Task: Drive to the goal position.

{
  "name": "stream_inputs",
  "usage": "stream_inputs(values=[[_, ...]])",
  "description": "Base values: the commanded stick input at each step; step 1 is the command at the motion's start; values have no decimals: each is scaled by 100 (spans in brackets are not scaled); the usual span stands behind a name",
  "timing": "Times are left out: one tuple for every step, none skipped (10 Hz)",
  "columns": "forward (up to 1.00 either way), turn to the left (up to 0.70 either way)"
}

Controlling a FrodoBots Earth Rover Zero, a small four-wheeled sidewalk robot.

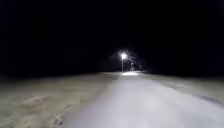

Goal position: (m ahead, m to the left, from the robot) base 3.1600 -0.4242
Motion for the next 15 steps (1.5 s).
stream_inputs(values=[[100,0],[100,-8],[100,-19],[100,-27],[100,-27],[100,-27],[100,-19],[100,-10],[100,-1],[100,0],[100,0],[100,0],[100,0],[100,-4],[100,-20]])
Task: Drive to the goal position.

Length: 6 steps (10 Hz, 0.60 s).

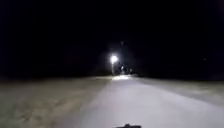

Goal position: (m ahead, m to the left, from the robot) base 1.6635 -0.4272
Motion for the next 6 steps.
stream_inputs(values=[[100,-22],[100,-13],[100,-5],[100,0],[100,0],[37,0]])
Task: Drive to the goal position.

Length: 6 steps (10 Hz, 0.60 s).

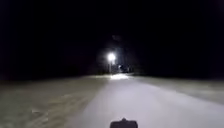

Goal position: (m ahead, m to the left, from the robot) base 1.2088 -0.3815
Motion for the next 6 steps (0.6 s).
stream_inputs(values=[[6,0],[17,0],[27,0],[38,0],[49,0],[60,0]])
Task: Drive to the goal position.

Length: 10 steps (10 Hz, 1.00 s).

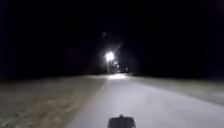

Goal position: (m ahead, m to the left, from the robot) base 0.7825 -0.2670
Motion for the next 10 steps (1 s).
stream_inputs(values=[[70,0],[81,0],[92,0],[92,0],[61,0],[30,0],[0,0],[0,0],[0,0],[0,0]])
